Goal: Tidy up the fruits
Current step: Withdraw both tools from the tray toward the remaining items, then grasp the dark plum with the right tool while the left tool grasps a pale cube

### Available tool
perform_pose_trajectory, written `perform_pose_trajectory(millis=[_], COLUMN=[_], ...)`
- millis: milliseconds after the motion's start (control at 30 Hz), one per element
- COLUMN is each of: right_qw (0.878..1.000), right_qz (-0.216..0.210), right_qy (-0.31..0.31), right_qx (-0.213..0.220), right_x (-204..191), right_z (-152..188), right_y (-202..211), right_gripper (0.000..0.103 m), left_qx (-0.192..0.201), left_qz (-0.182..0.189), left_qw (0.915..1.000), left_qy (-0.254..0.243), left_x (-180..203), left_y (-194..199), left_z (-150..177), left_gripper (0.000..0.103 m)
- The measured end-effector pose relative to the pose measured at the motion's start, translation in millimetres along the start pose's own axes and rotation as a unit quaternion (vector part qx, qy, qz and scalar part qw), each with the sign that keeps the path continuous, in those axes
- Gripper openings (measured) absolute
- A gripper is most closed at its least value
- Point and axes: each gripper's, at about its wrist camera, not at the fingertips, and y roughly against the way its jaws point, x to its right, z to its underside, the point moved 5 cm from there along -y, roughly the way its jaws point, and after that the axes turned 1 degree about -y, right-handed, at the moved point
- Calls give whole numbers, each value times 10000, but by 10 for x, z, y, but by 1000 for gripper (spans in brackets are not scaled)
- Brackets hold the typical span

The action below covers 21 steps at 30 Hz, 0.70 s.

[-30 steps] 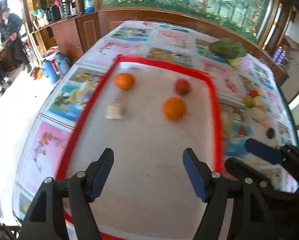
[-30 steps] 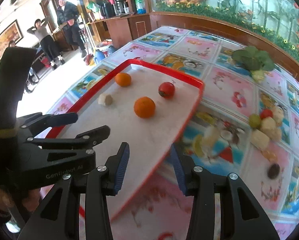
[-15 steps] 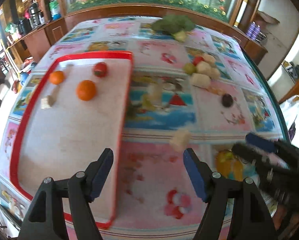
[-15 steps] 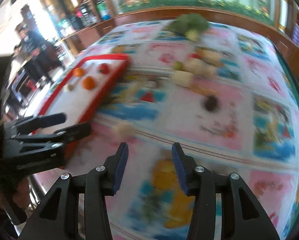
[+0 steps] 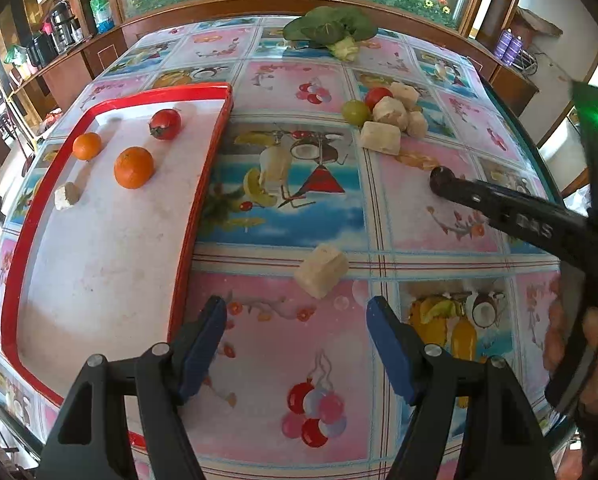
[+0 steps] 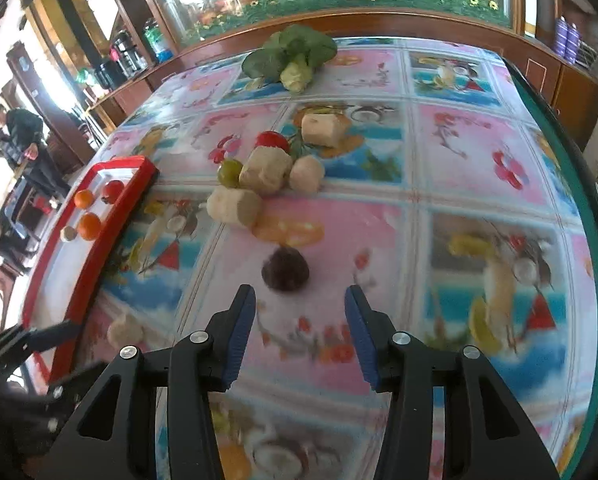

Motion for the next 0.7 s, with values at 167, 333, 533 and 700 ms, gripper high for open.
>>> perform_pose_trajectory(millis=[167, 333, 533, 700], right_qw=[9994, 9985, 9921, 9948], right_qz=[1, 88, 516, 370], right_qy=[318, 528, 1140, 946], right_qx=[-156, -115, -102, -56], right_x=[-115, -151, -212, -103], right_z=[-43, -71, -58, -50], right_y=[-199, -243, -280, -204], right_gripper=[46, 45, 27, 27], left_qx=[2, -19, 66, 25], left_qz=[60, 12, 59, 108], left_qw=[10000, 10000, 9999, 9999], left_qy=[50, 36, -103, -59], left_x=[-45, -9, 42, 14], left_y=[1, -44, -65, -169], left_z=[58, 72, 59, 10], left_gripper=[75, 75, 75, 75])
